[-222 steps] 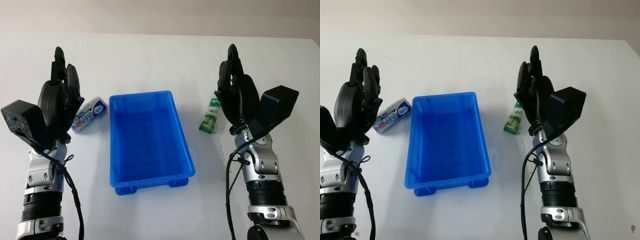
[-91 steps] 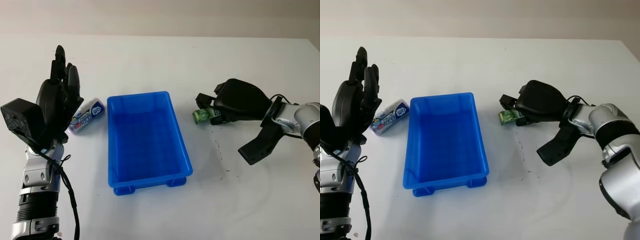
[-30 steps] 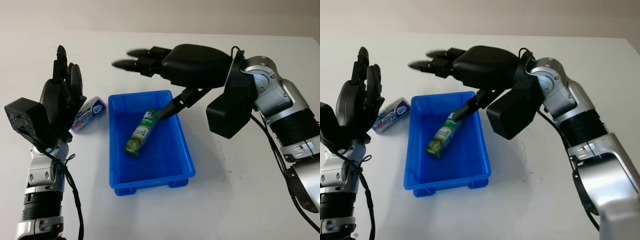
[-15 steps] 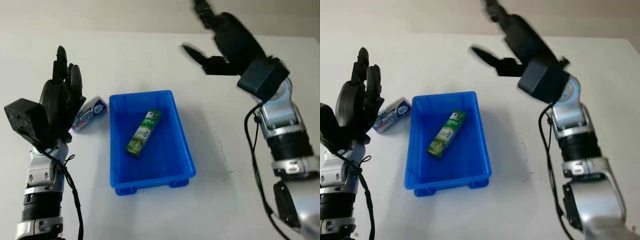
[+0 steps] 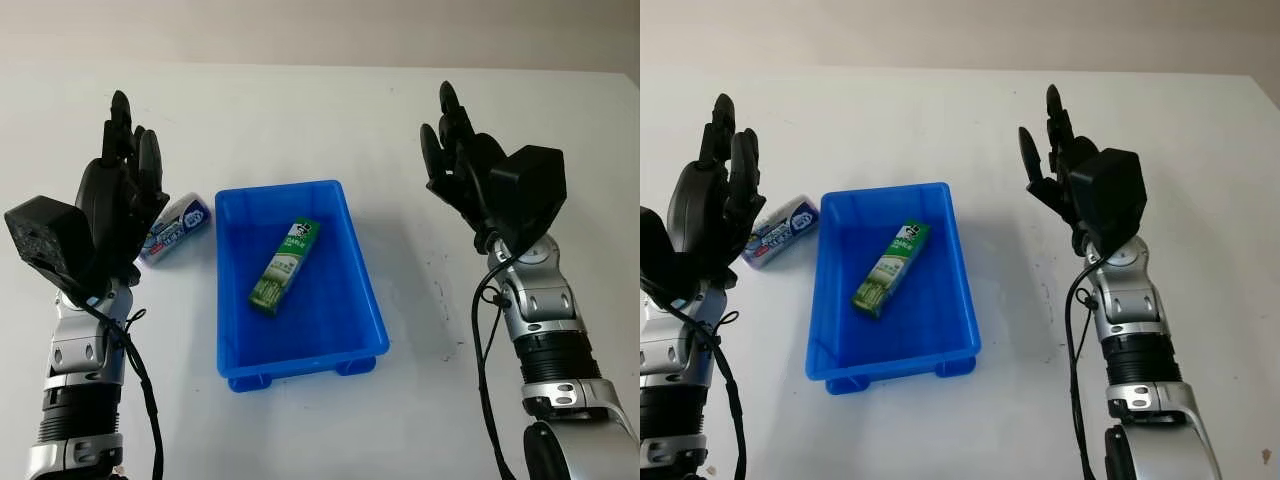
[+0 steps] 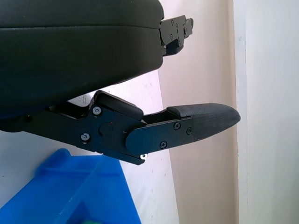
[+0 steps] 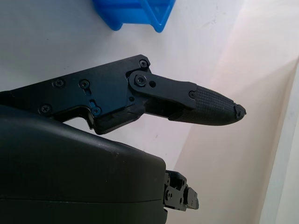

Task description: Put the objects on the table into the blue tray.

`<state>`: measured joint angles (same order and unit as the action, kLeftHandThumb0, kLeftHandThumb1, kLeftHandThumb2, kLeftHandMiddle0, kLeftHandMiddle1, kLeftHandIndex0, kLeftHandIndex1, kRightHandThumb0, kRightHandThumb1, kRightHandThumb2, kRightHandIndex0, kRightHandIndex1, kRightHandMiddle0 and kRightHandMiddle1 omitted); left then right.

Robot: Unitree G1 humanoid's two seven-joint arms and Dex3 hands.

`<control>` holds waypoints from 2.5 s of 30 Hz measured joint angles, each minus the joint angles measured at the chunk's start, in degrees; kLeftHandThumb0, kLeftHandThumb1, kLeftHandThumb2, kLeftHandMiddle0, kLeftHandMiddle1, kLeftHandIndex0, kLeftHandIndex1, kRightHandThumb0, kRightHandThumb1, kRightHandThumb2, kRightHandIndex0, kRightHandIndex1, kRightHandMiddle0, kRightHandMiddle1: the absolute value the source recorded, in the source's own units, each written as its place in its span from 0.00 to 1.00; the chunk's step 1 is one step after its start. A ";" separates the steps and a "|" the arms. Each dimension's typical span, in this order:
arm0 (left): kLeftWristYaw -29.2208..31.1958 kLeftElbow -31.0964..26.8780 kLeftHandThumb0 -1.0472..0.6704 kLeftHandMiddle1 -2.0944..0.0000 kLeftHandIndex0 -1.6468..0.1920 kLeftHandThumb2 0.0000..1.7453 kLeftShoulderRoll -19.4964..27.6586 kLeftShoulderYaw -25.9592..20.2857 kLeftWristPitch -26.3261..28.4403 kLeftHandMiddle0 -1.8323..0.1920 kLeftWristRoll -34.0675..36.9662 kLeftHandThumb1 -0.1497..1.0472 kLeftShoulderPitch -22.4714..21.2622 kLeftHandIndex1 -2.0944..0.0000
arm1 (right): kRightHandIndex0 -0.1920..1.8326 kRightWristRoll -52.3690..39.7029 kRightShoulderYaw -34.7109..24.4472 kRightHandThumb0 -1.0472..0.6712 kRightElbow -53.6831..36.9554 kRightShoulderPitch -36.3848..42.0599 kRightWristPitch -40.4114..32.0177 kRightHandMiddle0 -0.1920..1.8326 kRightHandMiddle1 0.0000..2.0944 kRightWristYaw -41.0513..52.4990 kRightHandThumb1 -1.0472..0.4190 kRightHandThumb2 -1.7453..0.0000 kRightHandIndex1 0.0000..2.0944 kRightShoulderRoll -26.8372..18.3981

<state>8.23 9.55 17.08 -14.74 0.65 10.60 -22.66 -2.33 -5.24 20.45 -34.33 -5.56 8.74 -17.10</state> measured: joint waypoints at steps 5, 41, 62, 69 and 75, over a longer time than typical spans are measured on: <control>0.46 0.16 0.14 0.98 1.00 0.36 0.10 0.00 -0.02 0.99 0.00 1.00 -0.02 0.99 | 0.00 -1.74 -1.54 0.18 0.93 0.29 0.99 0.00 0.00 -0.14 0.00 0.56 0.00 1.35; 20.11 -9.91 0.05 0.97 0.96 0.07 27.46 26.78 36.71 0.95 -47.55 1.00 -10.69 0.97 | 0.00 -1.50 -1.95 0.18 1.49 1.66 3.32 0.00 0.00 -1.21 0.00 0.56 0.00 3.51; 23.04 -3.72 0.06 0.97 0.97 0.04 26.84 29.81 28.47 0.94 -49.83 1.00 -6.55 0.98 | 0.00 -1.79 -2.13 0.18 1.32 1.70 3.19 0.00 0.00 -0.58 0.00 0.56 0.00 3.49; 23.68 -1.53 0.09 0.50 0.92 0.04 26.88 30.57 26.65 0.96 -51.56 1.00 -6.75 0.85 | 0.00 -2.40 -2.35 0.18 1.33 1.70 3.19 0.00 0.00 -0.41 0.00 0.57 0.00 3.49; 18.03 2.93 0.20 0.11 1.00 0.04 26.05 31.34 24.32 0.95 -54.19 1.00 -7.99 0.50 | 0.00 -2.86 -2.78 0.17 1.31 1.71 3.17 0.00 0.00 -0.05 0.00 0.57 0.00 3.49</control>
<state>26.26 12.48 43.14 16.60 24.97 -43.58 -30.65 -5.19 -8.02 21.77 -32.63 -2.39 8.69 -13.61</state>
